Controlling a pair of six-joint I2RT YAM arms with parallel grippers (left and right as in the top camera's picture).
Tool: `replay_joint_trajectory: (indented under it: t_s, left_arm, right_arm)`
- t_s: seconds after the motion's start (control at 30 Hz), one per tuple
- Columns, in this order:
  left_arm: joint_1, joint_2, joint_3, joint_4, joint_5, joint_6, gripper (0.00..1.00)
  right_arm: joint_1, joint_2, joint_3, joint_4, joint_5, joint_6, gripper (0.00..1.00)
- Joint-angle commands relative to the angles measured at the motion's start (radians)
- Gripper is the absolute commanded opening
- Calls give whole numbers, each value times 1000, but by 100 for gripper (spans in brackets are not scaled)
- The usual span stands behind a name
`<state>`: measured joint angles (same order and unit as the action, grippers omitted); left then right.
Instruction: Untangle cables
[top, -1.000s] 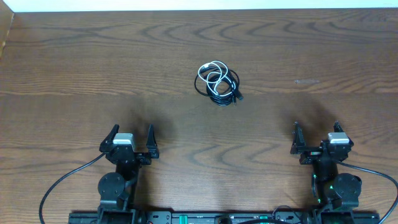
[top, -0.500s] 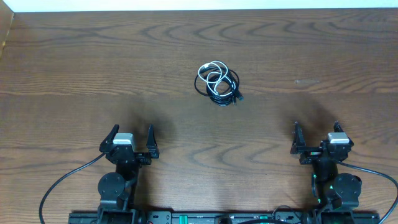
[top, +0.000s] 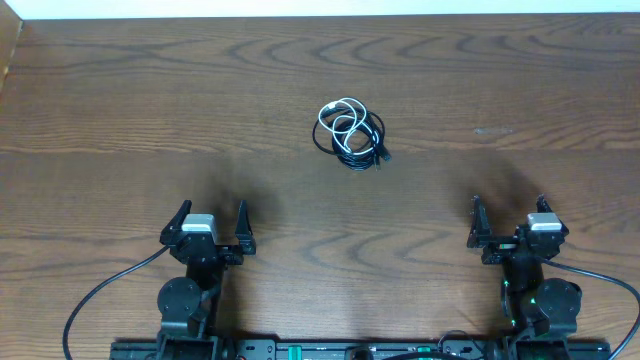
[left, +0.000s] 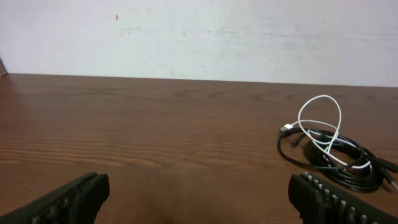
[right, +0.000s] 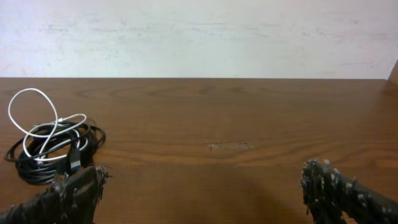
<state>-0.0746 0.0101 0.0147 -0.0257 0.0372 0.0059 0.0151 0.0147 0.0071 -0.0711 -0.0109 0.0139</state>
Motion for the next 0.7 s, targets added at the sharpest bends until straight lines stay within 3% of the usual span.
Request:
replay_joint_trajectory:
  t_s: [0.0, 0.43, 0.53, 0.67]
  left_arm:
    - [4, -6, -11, -48, -46, 17, 98]
    - [4, -6, -11, -47, -41, 13, 98]
    - [4, -6, -10, -32, 117, -164, 98]
    - [4, -6, -10, -13, 248, -304, 98]
  right_arm:
    - [-8, -8, -1, -6, 4, -12, 99]
    - [-8, -8, -1, 45, 27, -10, 99]
    - [-8, -8, -2, 173, -180, 163, 99]
    - [-8, -8, -2, 245, -231, 203, 99]
